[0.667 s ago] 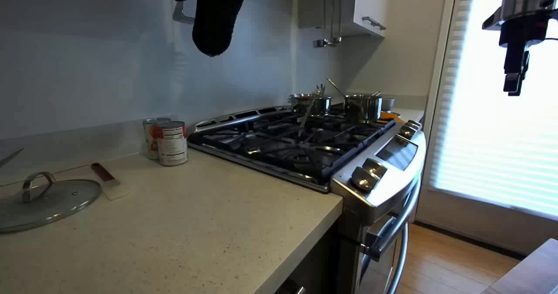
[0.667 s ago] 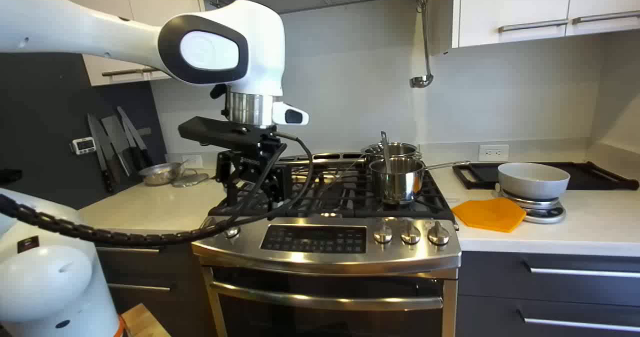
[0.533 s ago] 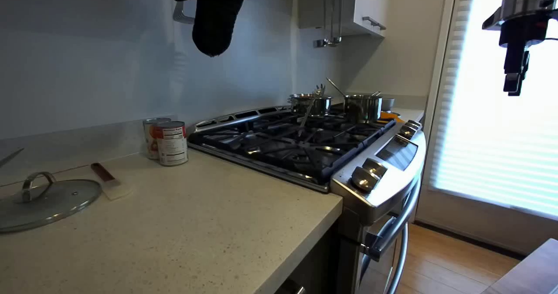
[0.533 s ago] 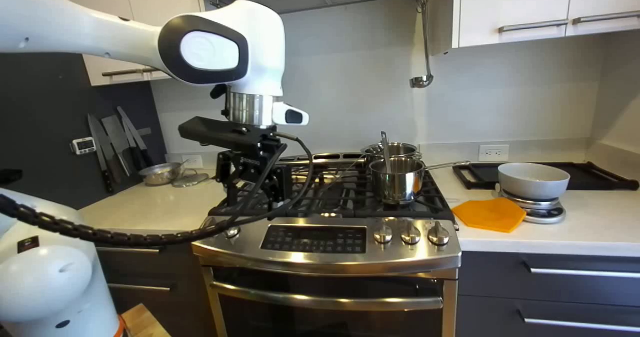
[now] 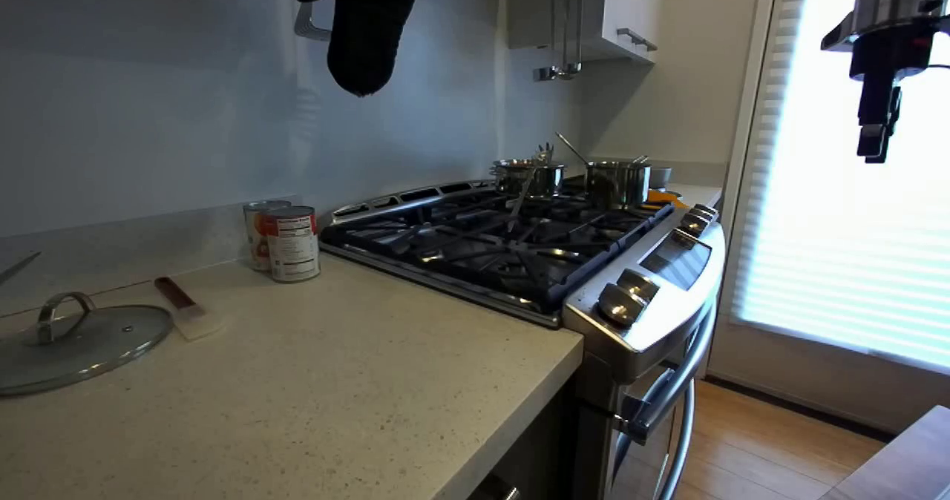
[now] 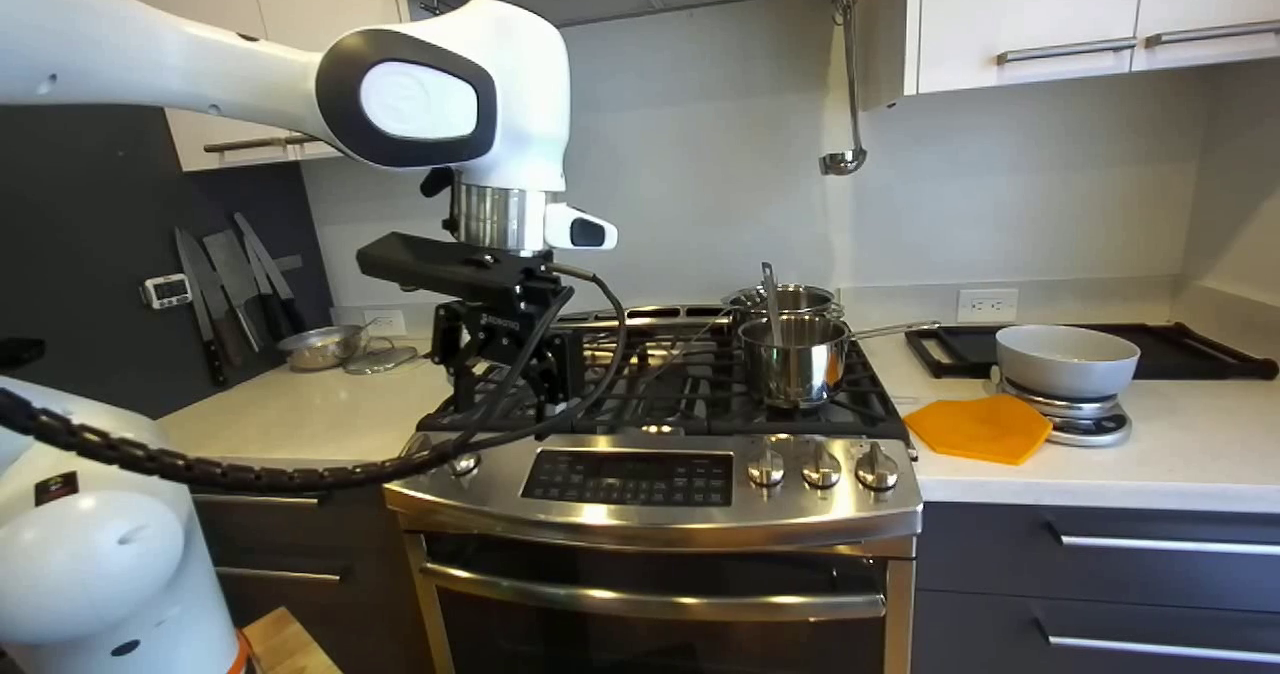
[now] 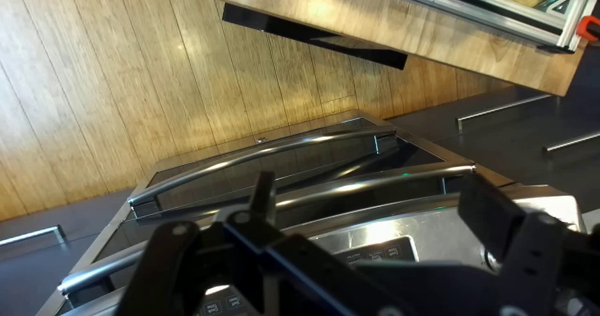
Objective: Push the third bottom button from left on the stoves button display
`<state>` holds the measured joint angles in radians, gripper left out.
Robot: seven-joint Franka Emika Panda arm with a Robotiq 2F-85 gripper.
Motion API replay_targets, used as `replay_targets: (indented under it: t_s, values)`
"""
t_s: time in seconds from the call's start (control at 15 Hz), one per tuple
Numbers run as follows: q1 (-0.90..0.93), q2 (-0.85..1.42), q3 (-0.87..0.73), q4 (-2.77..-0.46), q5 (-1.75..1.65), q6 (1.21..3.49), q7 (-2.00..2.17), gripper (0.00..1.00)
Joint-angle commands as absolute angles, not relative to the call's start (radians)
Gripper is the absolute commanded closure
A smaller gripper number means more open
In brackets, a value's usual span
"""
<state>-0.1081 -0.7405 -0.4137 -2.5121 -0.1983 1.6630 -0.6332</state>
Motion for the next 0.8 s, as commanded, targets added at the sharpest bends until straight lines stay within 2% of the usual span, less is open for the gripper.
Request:
replay_targets:
  t_s: [0.0,0.4,0.73]
  values:
    - [-0.12,-0.737,-0.404,-2.511,-0.192,1.663,-0.64,0.0]
    - [-0.087,-0.648,-0.347,-2.448,-0.006,1.653,-0.44,0.0]
    - [-0.123,-0.574,-0.232,-2.441,0.085,1.681,-0.148,0.0]
